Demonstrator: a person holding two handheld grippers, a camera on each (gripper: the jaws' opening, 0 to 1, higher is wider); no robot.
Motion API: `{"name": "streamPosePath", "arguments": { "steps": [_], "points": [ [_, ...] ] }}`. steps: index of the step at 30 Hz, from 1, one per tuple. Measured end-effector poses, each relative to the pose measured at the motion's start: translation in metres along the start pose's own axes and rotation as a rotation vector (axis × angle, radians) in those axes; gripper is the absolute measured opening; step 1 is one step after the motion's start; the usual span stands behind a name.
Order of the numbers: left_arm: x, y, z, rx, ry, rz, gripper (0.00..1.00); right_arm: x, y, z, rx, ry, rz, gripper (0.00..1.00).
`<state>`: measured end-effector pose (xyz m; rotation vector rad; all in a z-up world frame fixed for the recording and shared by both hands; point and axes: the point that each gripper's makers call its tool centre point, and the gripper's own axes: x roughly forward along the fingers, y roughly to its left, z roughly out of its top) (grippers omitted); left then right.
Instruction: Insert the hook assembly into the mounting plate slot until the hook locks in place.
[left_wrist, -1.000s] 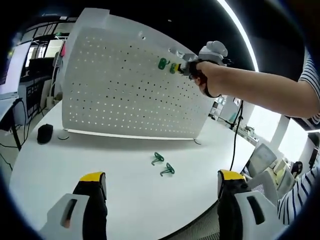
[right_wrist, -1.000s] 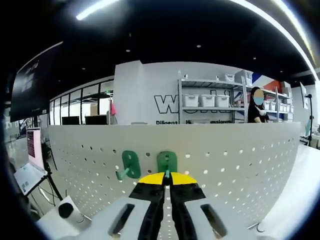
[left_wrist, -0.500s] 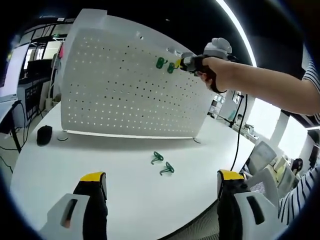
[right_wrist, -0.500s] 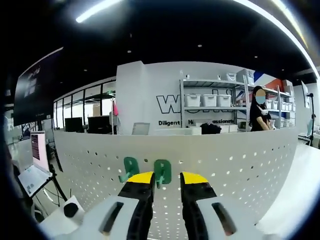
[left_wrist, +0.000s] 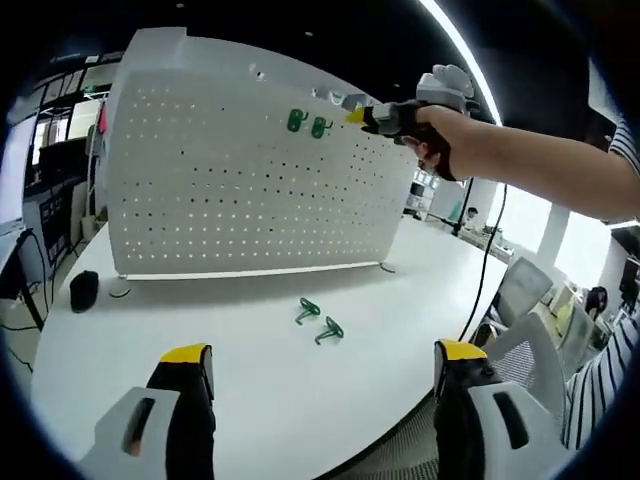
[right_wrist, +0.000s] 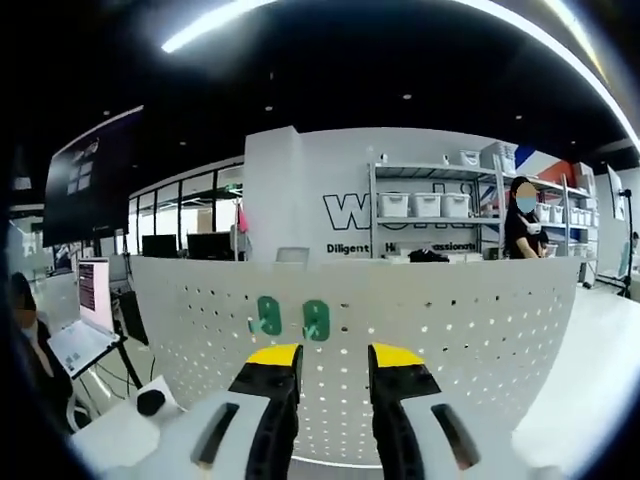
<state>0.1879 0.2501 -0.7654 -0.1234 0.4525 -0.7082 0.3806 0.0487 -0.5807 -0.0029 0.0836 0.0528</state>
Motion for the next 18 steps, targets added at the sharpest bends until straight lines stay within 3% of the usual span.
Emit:
{"name": "streamPosePath", "arguments": {
  "steps": [5, 6, 7, 8, 12, 18],
  "points": [
    [0.001, 0.000, -0.002, -0.006, 0.009, -0.004, 0.94, -0.026, -0.010, -0.038, -0.037, 0.075, 0.016, 0.29],
    [0.001, 0.001, -0.003, -0.024, 0.012, -0.006, 0.93, -0.040, -0.014, -0.062, -0.050, 0.130, 0.006, 0.30],
    [0.001, 0.002, -0.003, -0.040, 0.011, -0.008, 0.93, -0.043, -0.016, -0.069, -0.049, 0.150, -0.003, 0.32],
    [0.001, 0.005, -0.001, -0.060, 0.000, -0.005, 0.94, -0.054, -0.020, -0.091, -0.079, 0.213, -0.010, 0.35],
    [0.001, 0.005, 0.000, -0.074, -0.007, -0.003, 0.94, -0.093, -0.023, -0.152, -0.100, 0.343, 0.011, 0.34],
    [0.002, 0.000, -0.002, -0.051, 0.006, -0.022, 0.95, -0.131, -0.026, -0.187, -0.088, 0.403, 0.012, 0.36]
  ]
}}
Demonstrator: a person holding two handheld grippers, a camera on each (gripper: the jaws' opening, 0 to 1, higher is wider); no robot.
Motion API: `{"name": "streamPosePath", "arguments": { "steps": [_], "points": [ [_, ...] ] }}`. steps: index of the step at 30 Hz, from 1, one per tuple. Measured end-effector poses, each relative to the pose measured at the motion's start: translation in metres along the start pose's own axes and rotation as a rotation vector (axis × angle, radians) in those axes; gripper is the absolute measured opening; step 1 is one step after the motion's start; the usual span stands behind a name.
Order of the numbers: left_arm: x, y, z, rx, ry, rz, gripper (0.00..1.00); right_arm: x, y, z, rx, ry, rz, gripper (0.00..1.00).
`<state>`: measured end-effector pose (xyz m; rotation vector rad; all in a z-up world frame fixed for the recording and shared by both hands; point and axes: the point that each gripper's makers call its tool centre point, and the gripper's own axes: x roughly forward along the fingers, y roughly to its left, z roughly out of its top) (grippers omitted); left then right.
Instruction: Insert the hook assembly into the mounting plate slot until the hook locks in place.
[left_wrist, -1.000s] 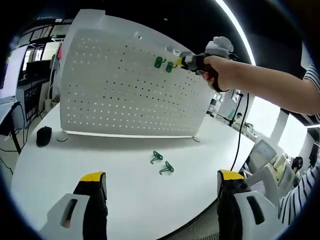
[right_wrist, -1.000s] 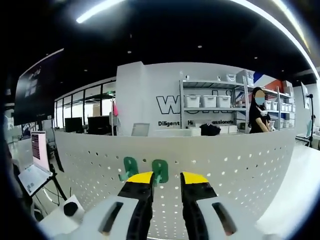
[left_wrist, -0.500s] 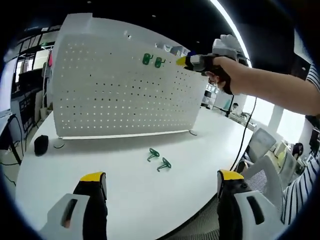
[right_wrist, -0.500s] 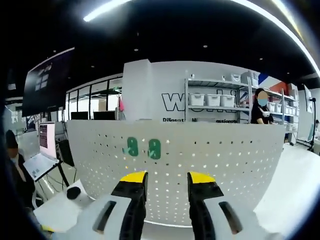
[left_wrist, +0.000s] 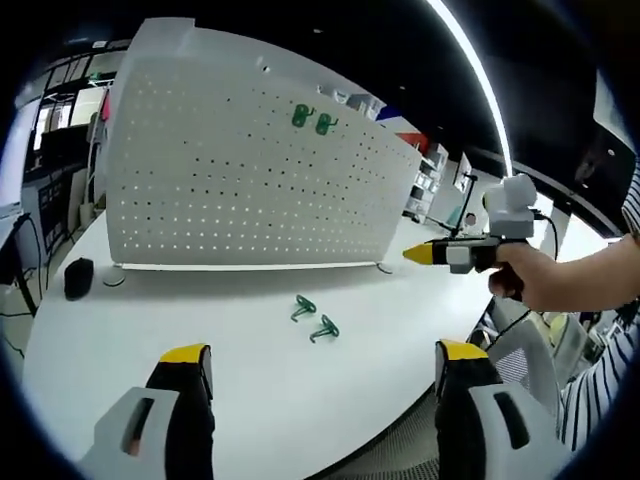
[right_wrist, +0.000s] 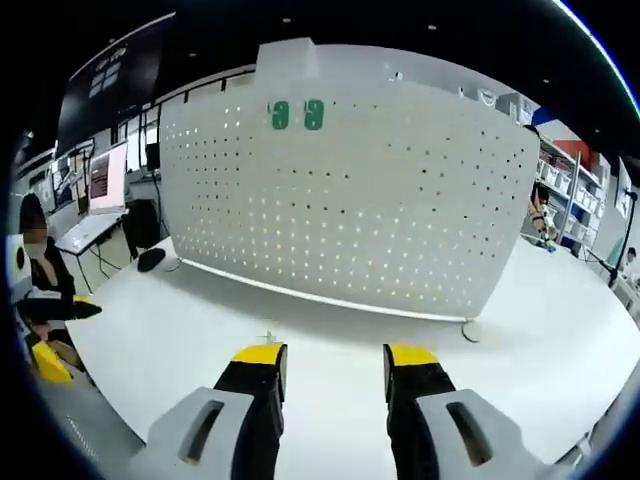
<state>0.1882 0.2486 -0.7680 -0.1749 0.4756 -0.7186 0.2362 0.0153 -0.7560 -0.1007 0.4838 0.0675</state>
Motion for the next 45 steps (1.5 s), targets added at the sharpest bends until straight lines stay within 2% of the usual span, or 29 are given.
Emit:
{"name": "streamPosePath", "arguments": {
  "steps": [5, 12, 17, 21, 26, 29, 33, 35, 45],
  "points": [
    [0.000, 0.000, 0.000, -0.005, 0.001, -0.003, 0.95, -0.015, -0.002, -0.018, -0.045, 0.025, -0.005, 0.39],
    [0.000, -0.002, -0.003, 0.027, 0.019, 0.002, 0.96, -0.033, -0.001, -0.027, -0.088, 0.033, 0.001, 0.42],
    [0.001, -0.001, -0.008, 0.047, 0.048, 0.014, 0.96, -0.038, 0.009, -0.043, -0.089, 0.057, 0.035, 0.42],
    [0.002, 0.000, -0.010, 0.052, 0.058, 0.020, 0.95, -0.041, 0.019, -0.048, -0.114, 0.039, 0.056, 0.44],
    [0.004, -0.002, -0.013, 0.088, 0.076, 0.025, 0.94, -0.044, 0.030, -0.047, -0.190, 0.007, 0.073, 0.44],
    [0.005, -0.003, -0.017, 0.191, 0.106, 0.036, 0.90, -0.043, 0.037, -0.049, -0.240, 0.011, 0.088, 0.42],
    [0.008, -0.009, -0.022, 0.189, 0.121, 0.013, 0.92, -0.043, 0.047, -0.052, -0.328, 0.009, 0.103, 0.42],
    [0.008, -0.007, -0.025, 0.197, 0.140, 0.017, 0.92, -0.042, 0.050, -0.052, -0.317, 0.008, 0.112, 0.42],
    [0.008, -0.006, -0.028, 0.196, 0.152, 0.015, 0.93, -0.042, 0.044, -0.052, -0.284, 0.017, 0.099, 0.40]
  ]
}}
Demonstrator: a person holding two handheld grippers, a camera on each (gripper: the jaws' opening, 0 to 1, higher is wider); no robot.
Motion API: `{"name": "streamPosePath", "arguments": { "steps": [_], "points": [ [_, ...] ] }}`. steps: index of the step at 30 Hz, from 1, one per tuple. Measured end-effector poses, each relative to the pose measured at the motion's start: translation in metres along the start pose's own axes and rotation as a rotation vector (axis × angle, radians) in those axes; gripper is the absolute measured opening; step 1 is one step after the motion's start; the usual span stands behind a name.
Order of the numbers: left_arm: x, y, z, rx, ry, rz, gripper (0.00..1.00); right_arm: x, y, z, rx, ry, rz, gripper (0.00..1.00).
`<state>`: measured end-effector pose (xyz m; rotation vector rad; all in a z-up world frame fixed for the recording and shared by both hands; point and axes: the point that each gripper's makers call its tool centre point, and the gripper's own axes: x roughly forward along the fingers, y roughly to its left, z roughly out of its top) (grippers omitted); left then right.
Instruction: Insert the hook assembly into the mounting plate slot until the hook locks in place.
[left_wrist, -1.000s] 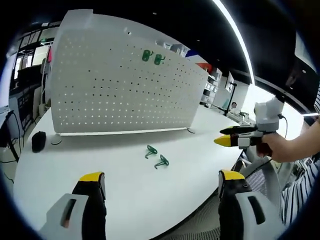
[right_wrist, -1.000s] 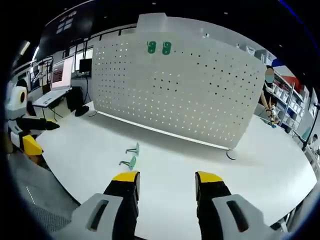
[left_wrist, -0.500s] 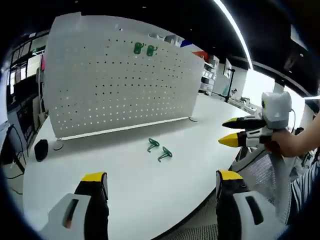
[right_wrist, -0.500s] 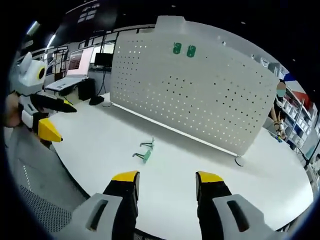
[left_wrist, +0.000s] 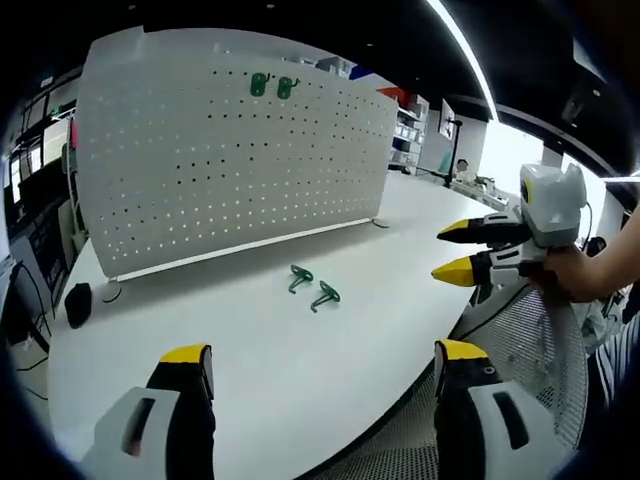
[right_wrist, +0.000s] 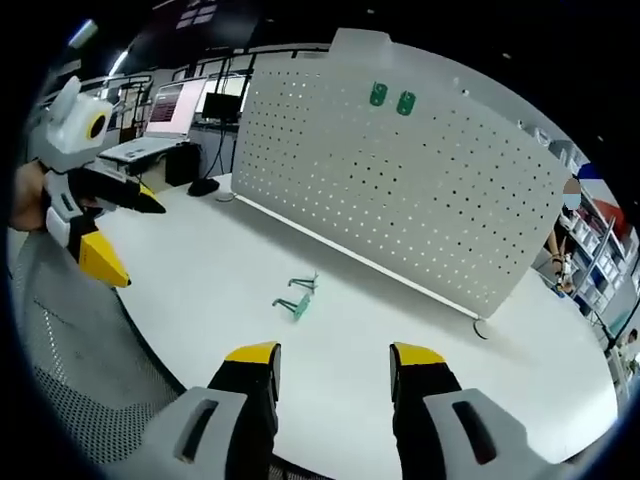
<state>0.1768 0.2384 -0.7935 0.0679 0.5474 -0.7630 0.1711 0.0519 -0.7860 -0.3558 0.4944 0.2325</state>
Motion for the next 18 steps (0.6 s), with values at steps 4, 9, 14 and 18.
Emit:
{"name": "streamPosePath", "arguments": {
  "steps": [4, 9, 14, 18],
  "points": [
    [-0.0002, 0.0005, 0.0007, 0.003, -0.002, 0.003, 0.93, 0.0008, 0.0032, 0.0003, -0.027, 0.000, 0.010, 0.37],
    [-0.0002, -0.0003, 0.0008, 0.012, 0.000, 0.003, 0.92, 0.0031, 0.0005, 0.0003, -0.011, -0.003, 0.001, 0.38],
    [0.0007, -0.0017, 0.0023, 0.009, -0.004, -0.002, 0.91, 0.0033, 0.0009, -0.0004, -0.003, 0.000, 0.007, 0.38],
    [0.0005, -0.0016, 0.0055, 0.011, -0.002, -0.007, 0.90, 0.0029, -0.0002, 0.0018, -0.009, -0.013, 0.005, 0.38]
  ]
}}
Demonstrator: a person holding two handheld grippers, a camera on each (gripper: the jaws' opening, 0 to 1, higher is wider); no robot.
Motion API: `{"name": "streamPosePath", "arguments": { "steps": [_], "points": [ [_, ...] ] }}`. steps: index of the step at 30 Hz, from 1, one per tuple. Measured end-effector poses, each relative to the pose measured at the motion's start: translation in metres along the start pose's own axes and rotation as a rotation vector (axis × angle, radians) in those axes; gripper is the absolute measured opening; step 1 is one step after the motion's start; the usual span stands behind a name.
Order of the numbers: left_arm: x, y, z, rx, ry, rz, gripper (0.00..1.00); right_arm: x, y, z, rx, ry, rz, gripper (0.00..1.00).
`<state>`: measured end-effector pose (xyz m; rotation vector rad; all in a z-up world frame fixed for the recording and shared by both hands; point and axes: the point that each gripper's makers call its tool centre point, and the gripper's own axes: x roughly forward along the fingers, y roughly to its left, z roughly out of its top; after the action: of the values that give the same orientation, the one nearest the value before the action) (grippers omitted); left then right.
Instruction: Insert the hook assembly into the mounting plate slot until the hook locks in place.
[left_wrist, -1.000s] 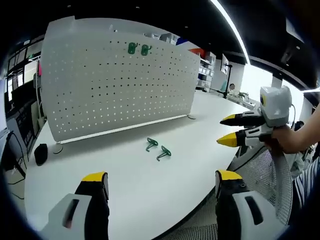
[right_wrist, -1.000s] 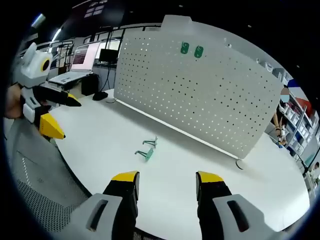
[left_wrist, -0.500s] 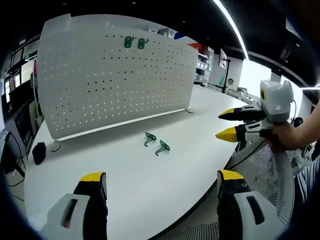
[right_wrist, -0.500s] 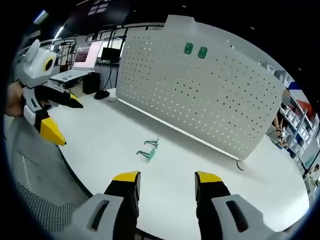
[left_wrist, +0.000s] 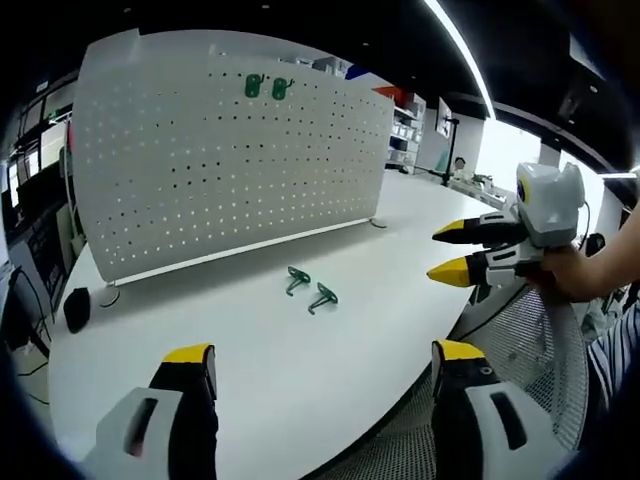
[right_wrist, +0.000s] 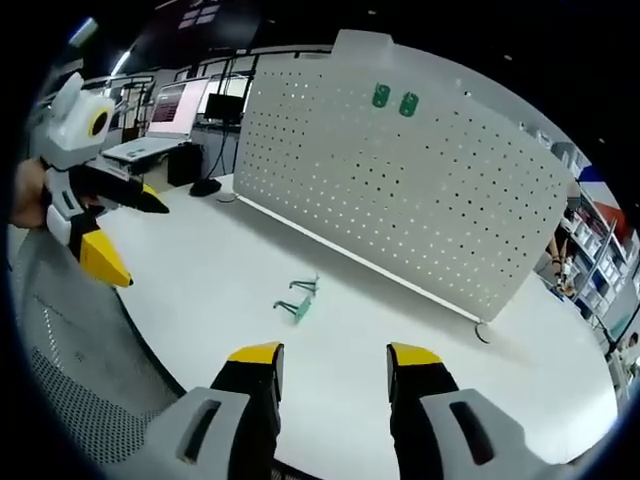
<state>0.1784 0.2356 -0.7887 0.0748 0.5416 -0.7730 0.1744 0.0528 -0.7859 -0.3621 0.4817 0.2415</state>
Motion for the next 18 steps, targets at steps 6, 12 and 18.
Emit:
{"name": "streamPosePath", "arguments": {
  "steps": [6, 12, 18],
  "points": [
    [0.010, -0.002, 0.009, 0.009, -0.006, -0.027, 0.89, 0.001, 0.001, -0.001, 0.010, 0.004, 0.011, 0.38],
    [0.034, 0.002, 0.027, 0.073, 0.007, -0.079, 0.85, 0.001, -0.006, -0.004, 0.019, 0.008, -0.007, 0.36],
    [0.060, 0.007, 0.043, 0.126, 0.009, -0.155, 0.77, 0.000, -0.010, -0.004, 0.039, 0.009, -0.025, 0.34]
  ]
}}
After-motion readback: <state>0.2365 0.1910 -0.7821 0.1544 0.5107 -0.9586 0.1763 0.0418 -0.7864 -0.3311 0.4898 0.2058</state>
